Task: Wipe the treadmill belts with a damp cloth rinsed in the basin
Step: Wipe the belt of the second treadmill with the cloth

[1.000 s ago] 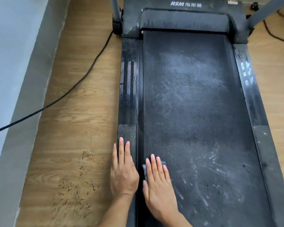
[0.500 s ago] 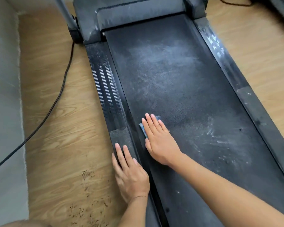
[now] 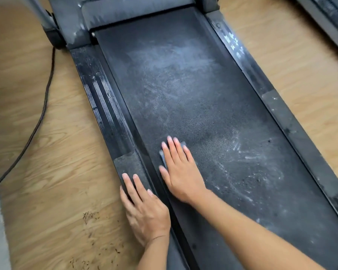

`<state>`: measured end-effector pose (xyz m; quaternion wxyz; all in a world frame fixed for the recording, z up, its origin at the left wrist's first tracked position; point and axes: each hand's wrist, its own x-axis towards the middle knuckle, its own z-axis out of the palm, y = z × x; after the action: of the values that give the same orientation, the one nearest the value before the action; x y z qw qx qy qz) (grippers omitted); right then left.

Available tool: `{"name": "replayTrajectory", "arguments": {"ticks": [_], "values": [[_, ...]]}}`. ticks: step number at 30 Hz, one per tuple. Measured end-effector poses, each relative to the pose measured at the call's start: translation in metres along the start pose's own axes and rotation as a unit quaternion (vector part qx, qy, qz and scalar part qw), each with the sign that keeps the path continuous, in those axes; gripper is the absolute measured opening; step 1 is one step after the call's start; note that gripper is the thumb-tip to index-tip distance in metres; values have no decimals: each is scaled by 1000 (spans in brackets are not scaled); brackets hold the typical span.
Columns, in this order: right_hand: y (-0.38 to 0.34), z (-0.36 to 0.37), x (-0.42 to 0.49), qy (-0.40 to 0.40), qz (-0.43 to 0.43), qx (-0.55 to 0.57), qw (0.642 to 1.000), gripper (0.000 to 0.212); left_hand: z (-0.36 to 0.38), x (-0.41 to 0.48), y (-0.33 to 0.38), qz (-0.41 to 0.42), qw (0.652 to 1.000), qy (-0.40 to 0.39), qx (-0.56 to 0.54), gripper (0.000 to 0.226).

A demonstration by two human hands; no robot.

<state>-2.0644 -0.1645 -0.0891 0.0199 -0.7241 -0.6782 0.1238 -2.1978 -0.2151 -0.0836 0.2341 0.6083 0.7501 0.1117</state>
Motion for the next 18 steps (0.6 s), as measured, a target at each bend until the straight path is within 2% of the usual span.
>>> {"name": "replayTrajectory", "arguments": {"ticks": [3, 5, 9, 11, 13, 15, 18], "values": [[-11, -11, 72, 0, 10, 0, 1000, 69, -1, 0, -1, -1, 1000, 3, 4, 60], [-7, -10, 69, -8, -12, -12, 1000, 69, -3, 1, 1, 6, 1000, 6, 15, 60], [9, 4, -66, -39, -58, -32, 997, 70, -6, -1, 4, -8, 1000, 6, 3, 60], [12, 13, -151, -60, -60, -59, 995, 74, -6, -1, 4, -15, 1000, 8, -1, 61], [12, 15, -194, -90, -58, -80, 991, 75, -9, -2, 6, -19, 1000, 7, -3, 60], [9, 19, -179, -92, -48, -68, 992, 74, -7, -1, 5, -21, 1000, 11, -5, 59], [-4, 10, -96, -47, -15, -27, 998, 71, -5, -1, 2, -15, 1000, 13, 8, 59]]}}
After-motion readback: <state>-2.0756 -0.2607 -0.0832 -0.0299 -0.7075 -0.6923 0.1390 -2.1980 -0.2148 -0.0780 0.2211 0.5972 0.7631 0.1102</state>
